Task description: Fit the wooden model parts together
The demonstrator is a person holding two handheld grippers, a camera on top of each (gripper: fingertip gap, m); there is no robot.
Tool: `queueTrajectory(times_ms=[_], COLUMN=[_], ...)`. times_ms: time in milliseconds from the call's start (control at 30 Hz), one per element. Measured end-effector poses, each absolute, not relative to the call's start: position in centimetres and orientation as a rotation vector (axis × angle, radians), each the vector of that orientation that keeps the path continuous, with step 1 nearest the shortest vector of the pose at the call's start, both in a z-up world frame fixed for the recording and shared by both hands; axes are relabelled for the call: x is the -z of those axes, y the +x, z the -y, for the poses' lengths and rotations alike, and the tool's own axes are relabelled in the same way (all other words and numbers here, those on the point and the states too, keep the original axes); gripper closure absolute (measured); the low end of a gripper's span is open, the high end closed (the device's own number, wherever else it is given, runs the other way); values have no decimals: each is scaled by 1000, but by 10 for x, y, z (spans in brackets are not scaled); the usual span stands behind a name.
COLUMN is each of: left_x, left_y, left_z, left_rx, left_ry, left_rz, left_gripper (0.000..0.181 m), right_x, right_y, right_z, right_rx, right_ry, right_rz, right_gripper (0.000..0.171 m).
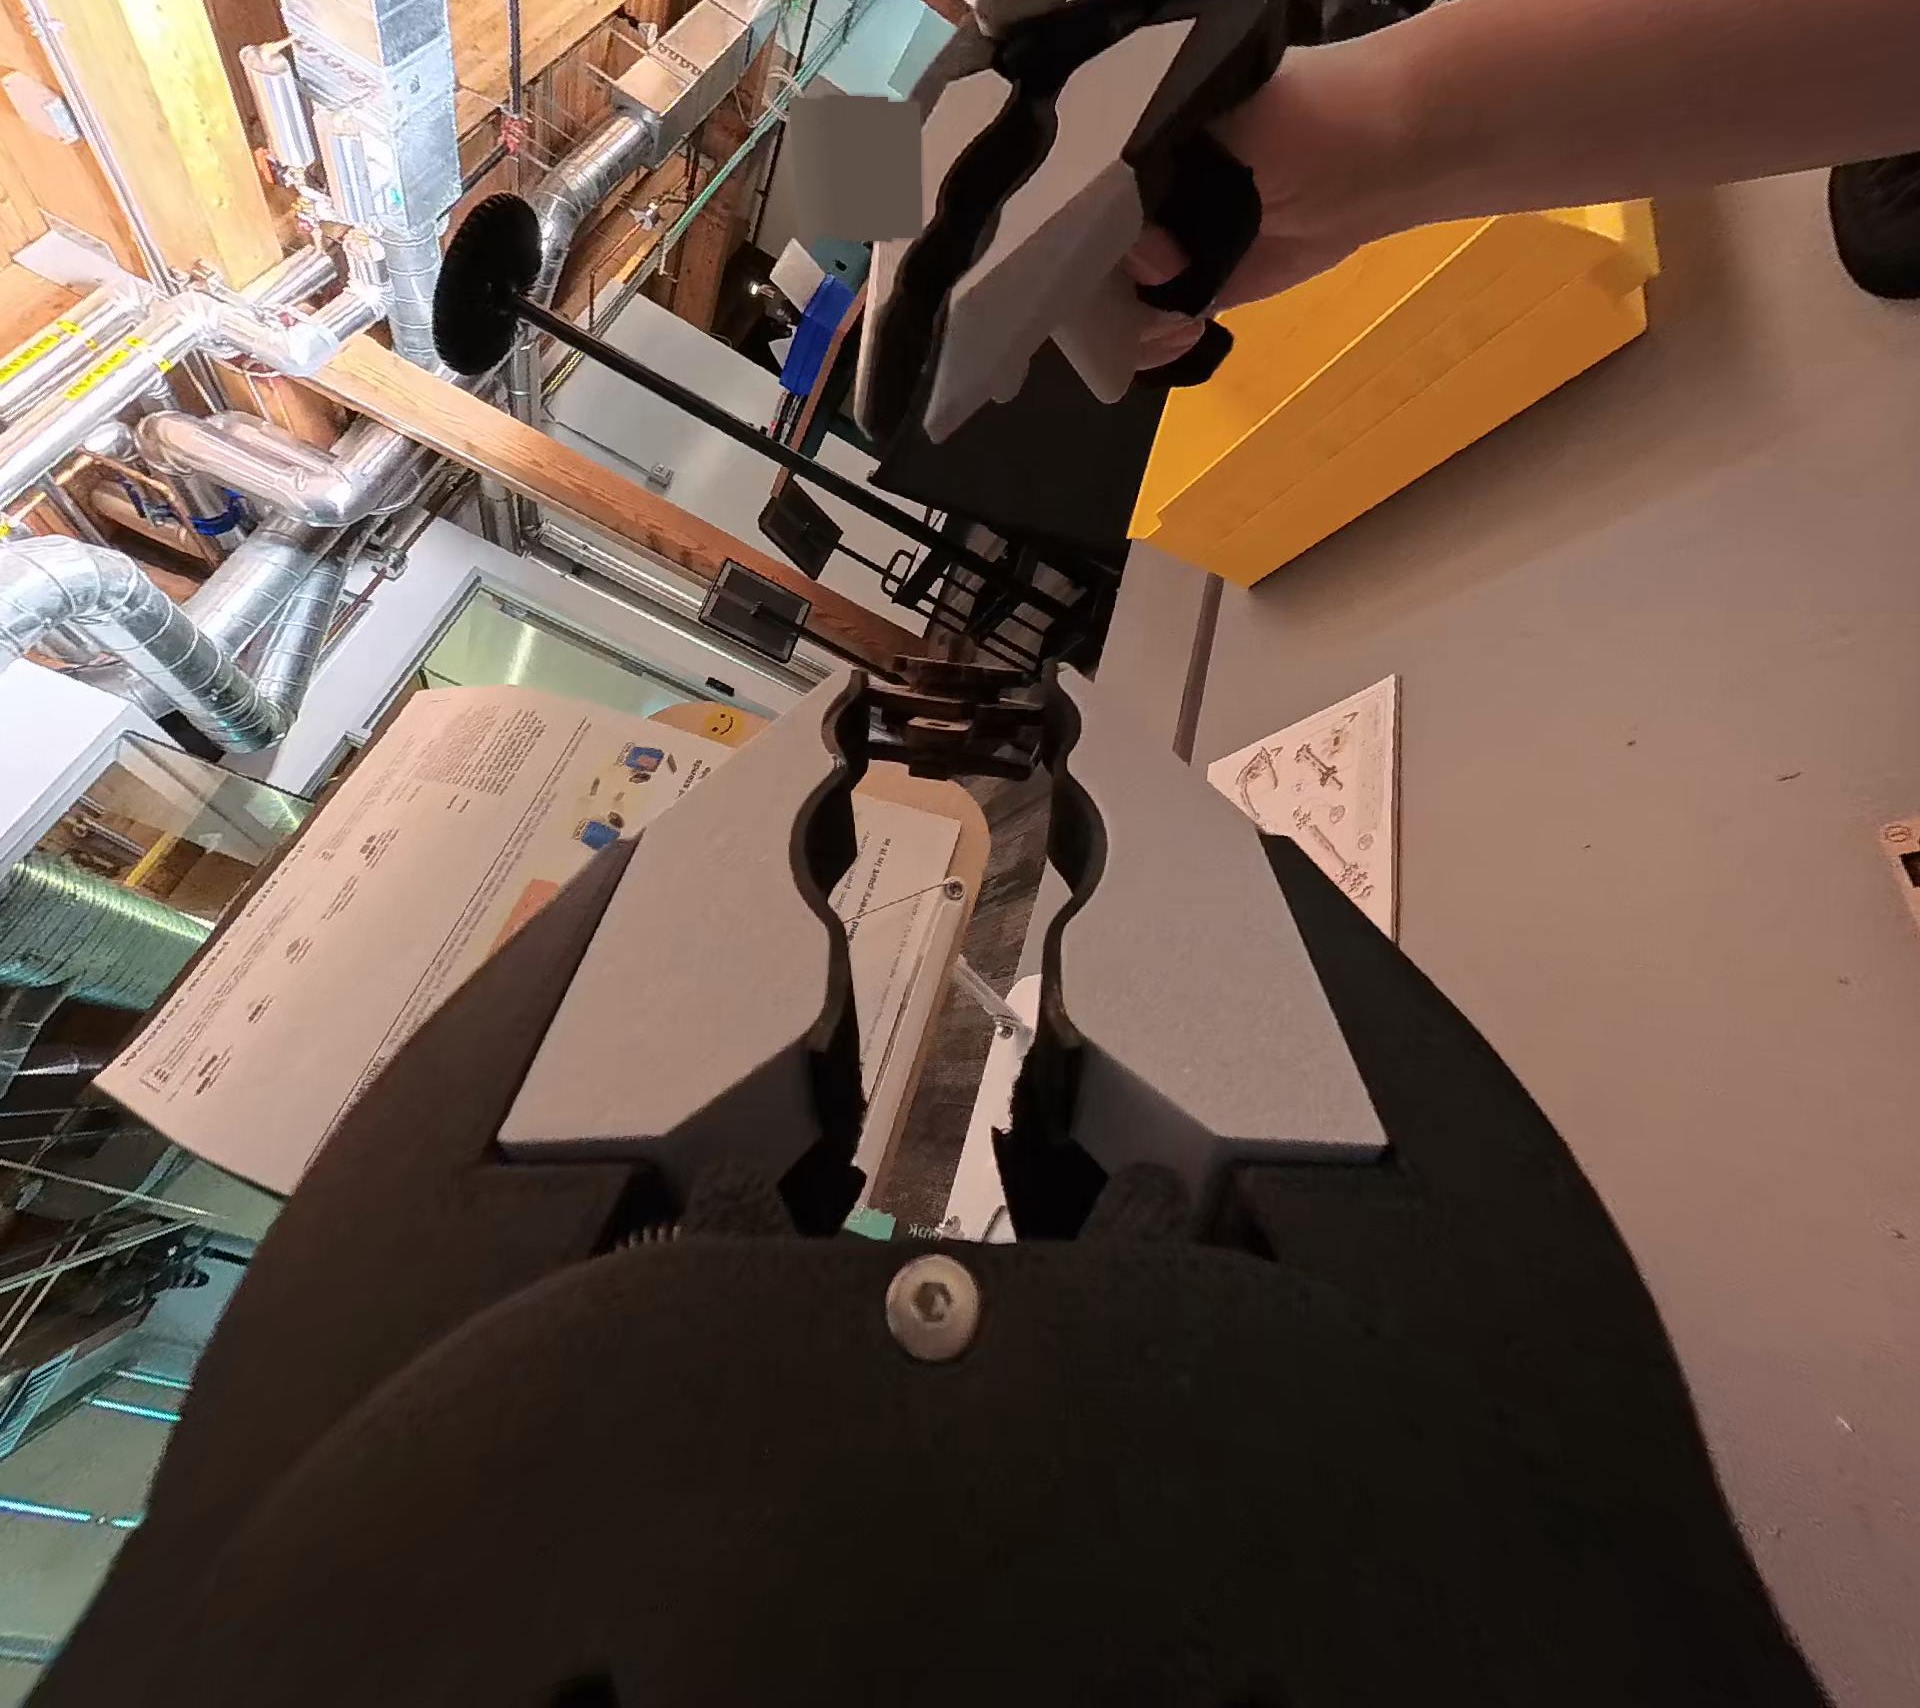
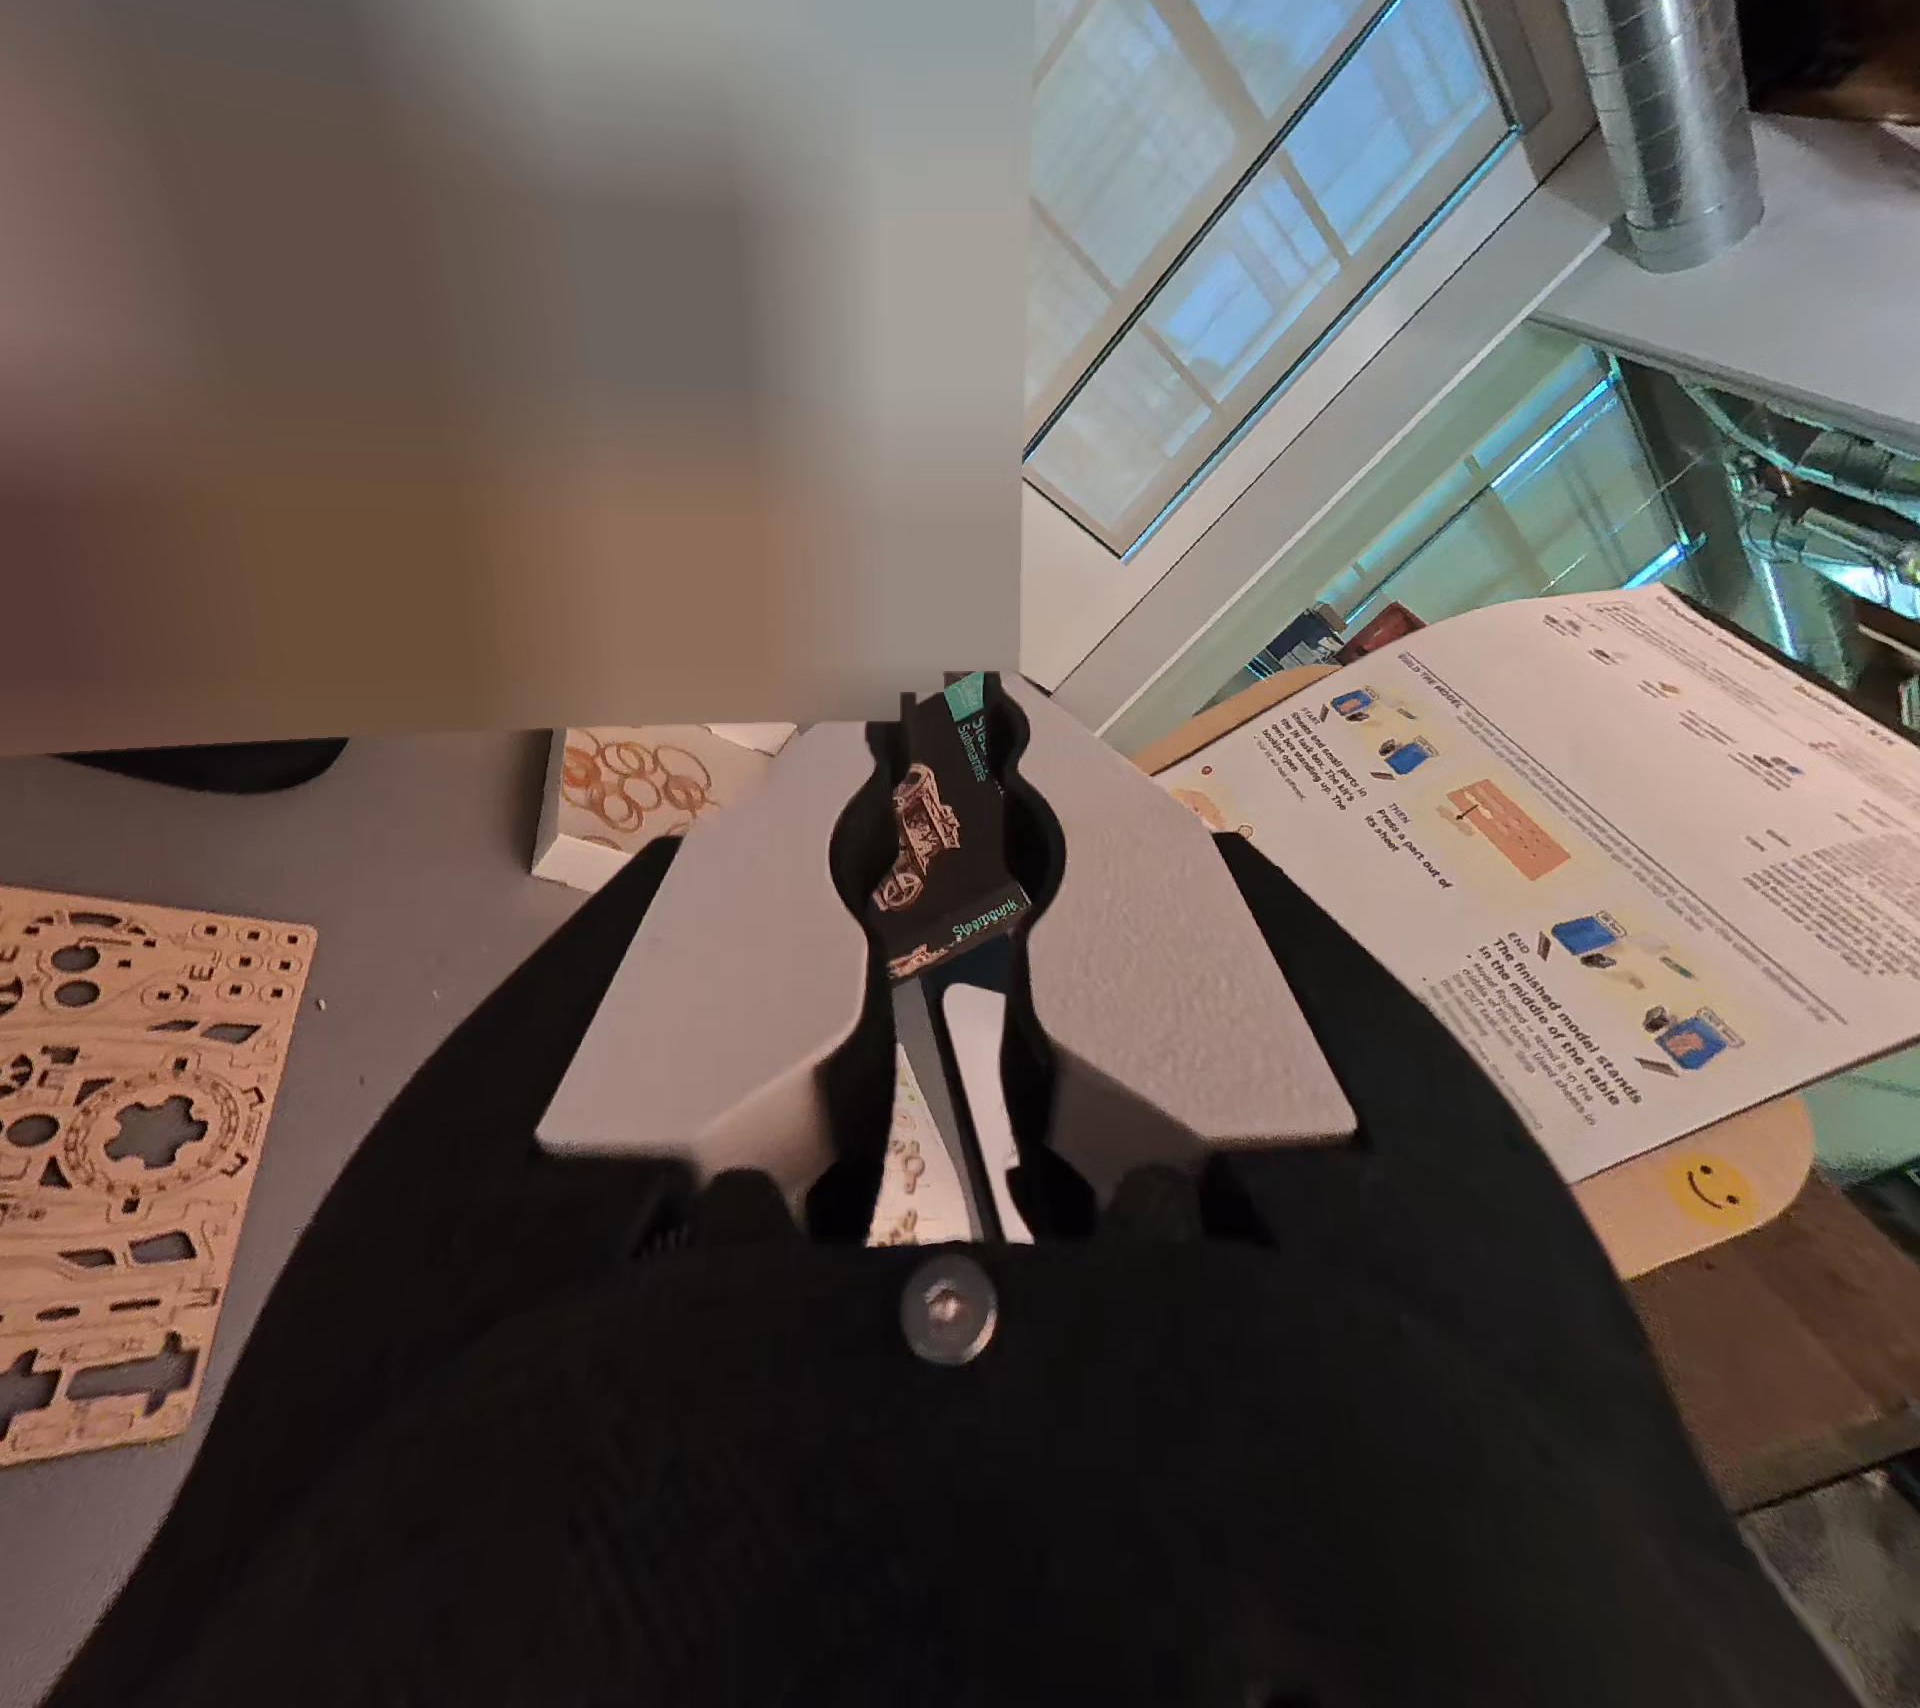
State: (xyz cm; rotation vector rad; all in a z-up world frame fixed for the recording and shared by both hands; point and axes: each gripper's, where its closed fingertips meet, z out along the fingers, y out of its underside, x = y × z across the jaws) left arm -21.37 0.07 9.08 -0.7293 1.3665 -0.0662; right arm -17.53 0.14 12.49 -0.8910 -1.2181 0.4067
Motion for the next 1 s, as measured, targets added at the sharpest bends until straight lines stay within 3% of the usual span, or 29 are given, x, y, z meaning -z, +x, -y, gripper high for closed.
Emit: queueTrajectory(times_ms=[1000], left_x=[-94], left_y=[-215], left_z=[2], left_rx=[126], left_ry=[-727], left_rz=[-1357], left_gripper=[151], right_x=[-133], right_y=[-154], right_z=[-41], right_rx=[-542], right_ry=[-1057], right_rz=[977], right_gripper=[165])
